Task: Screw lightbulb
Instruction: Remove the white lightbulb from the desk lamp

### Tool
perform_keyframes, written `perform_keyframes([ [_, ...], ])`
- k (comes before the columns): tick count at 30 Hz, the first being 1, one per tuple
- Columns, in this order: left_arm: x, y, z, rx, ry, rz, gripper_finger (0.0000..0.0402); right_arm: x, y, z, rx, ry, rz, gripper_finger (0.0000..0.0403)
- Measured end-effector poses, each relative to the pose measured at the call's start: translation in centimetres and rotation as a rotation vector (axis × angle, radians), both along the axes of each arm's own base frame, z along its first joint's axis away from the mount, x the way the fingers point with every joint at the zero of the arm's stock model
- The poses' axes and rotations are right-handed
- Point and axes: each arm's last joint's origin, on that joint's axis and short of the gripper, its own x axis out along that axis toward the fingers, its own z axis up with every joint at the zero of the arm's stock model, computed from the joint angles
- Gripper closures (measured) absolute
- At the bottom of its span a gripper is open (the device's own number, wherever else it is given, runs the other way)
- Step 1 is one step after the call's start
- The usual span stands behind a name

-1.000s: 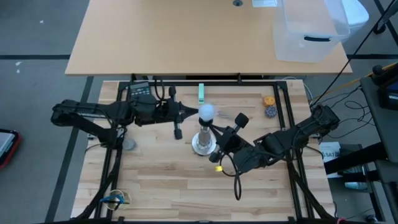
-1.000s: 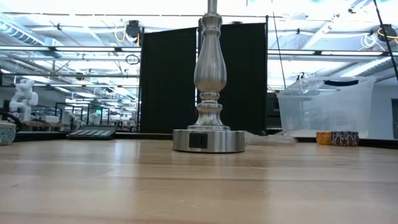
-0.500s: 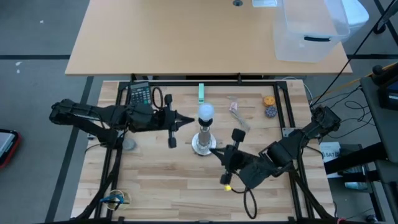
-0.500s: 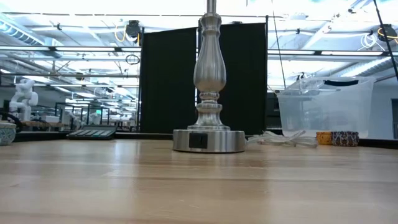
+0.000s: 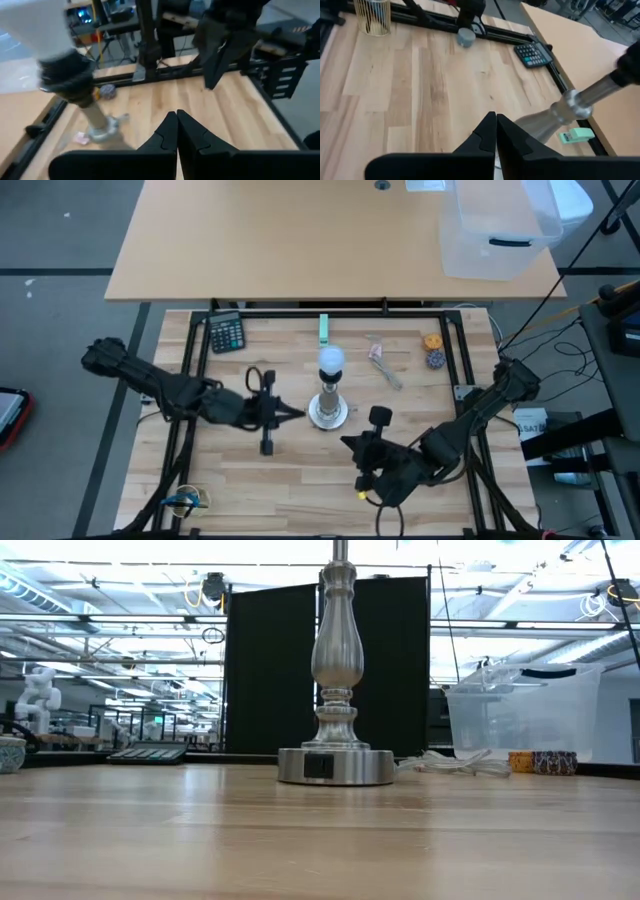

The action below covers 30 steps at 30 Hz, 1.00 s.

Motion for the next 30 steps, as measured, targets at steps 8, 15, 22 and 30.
perform_keyframes([
  [8, -0.3, -1.3, -5.5, -0.069, -0.183, -0.006, 0.0401, 1.2, 0.3, -1.6, -0.04, -0.063, -0.119, 0.0403],
  [15, -0.8, 1.0, -9.7, -0.065, -0.205, 0.107, 0.0401, 1.3, 0.1, -1.5, -0.098, -0.195, -0.263, 0.0403],
  [22, -0.3, 4.0, -10.4, -0.011, -0.24, 0.167, 0.038, 1.2, -0.3, -1.4, -0.158, -0.229, -0.312, 0.0403],
  [30, 0.3, 7.2, -9.6, 0.027, -0.313, 0.173, 0.027, 1.3, -1.9, 0.2, -0.216, -0.193, -0.301, 0.0403],
])
